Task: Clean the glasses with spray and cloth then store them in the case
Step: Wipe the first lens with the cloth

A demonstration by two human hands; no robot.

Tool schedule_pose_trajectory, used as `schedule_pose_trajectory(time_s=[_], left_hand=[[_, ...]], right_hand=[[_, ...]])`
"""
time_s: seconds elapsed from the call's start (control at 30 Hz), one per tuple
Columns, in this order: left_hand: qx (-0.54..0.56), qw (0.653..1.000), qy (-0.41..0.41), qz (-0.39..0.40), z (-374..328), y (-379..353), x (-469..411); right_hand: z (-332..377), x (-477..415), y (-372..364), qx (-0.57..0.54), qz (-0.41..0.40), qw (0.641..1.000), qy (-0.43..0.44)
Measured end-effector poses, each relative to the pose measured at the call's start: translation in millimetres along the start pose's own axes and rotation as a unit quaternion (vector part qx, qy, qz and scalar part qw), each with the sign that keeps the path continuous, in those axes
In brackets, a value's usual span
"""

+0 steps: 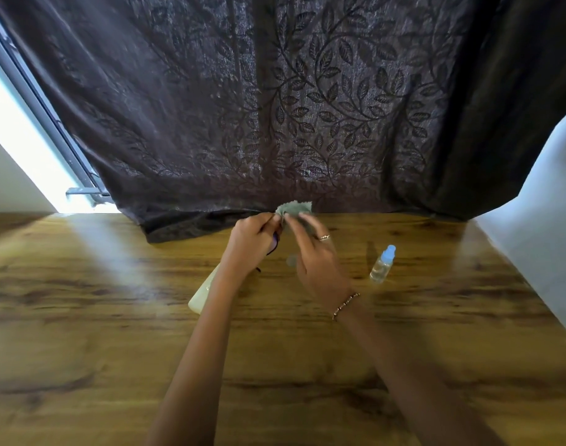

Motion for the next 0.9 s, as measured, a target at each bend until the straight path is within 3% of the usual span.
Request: schedule_pose_trajectory(time_s=[0.13, 0.3, 0.47, 0.67, 0.8, 0.9], left_hand=[[0.004, 1.000, 0.011, -0.025, 3.2, 2.6, 0.0], [0.000, 1.000, 0.002, -0.013, 1.2, -2.1, 1.6], [-0.007, 0.999, 0.015, -0.038, 6.8, 3.5, 0.5], [-0.006, 1.000, 0.022, -0.003, 6.1, 0.4, 0.1], [-0.031, 0.999, 0.017, -0.004, 7.5, 3.3, 3.0], [-0.053, 0.999, 0.005, -0.013, 11.4, 7.7, 5.0]], right_hand=[[-6.9, -2.8, 6.1, 0.015, -0.042, 0.998, -0.044], [-0.5, 4.3, -1.3, 0.001, 0.000, 1.000, 0.013], [-9.5, 0.7, 3.7, 0.014, -0.038, 0.998, -0.037], [-4.4, -3.2, -6.1, 0.002, 0.000, 1.000, 0.029], [-22.8, -7.8, -4.7, -0.019, -0.021, 0.996, -0.087], [-37.1, 4.3, -4.7, -0.142, -0.073, 0.964, -0.214]])
Point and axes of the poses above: each hand's wrist, its own x-axis away from the middle knuckle, its own y-axis out of the back of the hand, z = x × y, the point moved 1 cm from there along -x, towards the middle knuckle, and after that the axes turned 7 degrees about -x, right-handed, at the moved point
